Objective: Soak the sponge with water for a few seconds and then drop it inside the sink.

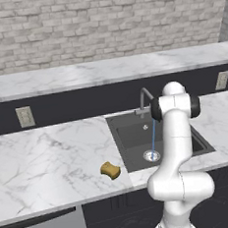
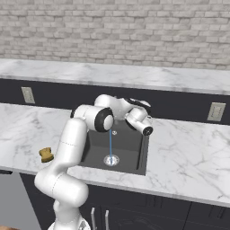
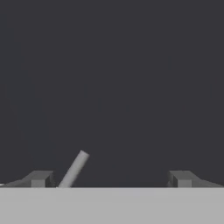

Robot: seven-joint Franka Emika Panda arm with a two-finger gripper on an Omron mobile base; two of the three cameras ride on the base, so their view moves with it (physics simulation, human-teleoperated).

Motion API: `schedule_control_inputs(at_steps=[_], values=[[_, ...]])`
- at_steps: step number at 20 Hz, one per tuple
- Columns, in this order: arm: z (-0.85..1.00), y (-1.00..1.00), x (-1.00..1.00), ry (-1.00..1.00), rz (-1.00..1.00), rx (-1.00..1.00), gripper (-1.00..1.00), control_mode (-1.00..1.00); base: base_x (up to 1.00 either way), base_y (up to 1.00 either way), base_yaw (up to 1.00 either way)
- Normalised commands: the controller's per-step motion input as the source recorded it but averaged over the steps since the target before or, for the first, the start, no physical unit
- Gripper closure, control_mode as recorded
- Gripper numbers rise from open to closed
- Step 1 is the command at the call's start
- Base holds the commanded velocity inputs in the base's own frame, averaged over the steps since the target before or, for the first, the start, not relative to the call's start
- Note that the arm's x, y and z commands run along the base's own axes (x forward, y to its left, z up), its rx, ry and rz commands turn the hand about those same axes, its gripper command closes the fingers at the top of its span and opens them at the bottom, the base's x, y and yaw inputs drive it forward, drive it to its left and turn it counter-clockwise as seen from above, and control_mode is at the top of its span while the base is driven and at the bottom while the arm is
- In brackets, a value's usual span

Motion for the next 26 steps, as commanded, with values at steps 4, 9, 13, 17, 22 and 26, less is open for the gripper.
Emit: schedule_control_inputs(at_steps=[4, 9, 13, 17, 22, 26], values=[[0.0, -0.17, 0.0, 0.0, 0.0, 0.0, -1.0, -1.0, 0.0, 0.0, 0.0], [0.09, -0.19, 0.0, 0.0, 0.0, 0.01, -1.0, -1.0, 0.0, 0.0, 0.0], [0.33, -0.11, 0.0, 0.0, 0.0, 0.05, -1.0, -1.0, 0.0, 0.0, 0.0], [0.32, -0.08, 0.0, 0.0, 0.0, 0.06, -1.0, -1.0, 0.0, 0.0, 0.0], [0.2, -0.14, -0.03, 0.0, 0.0, 0.09, -1.0, -1.0, 0.0, 0.0, 0.0], [0.31, -0.14, -0.28, 0.02, 0.0, 0.13, -1.0, -1.0, 0.0, 0.0, 0.0]])
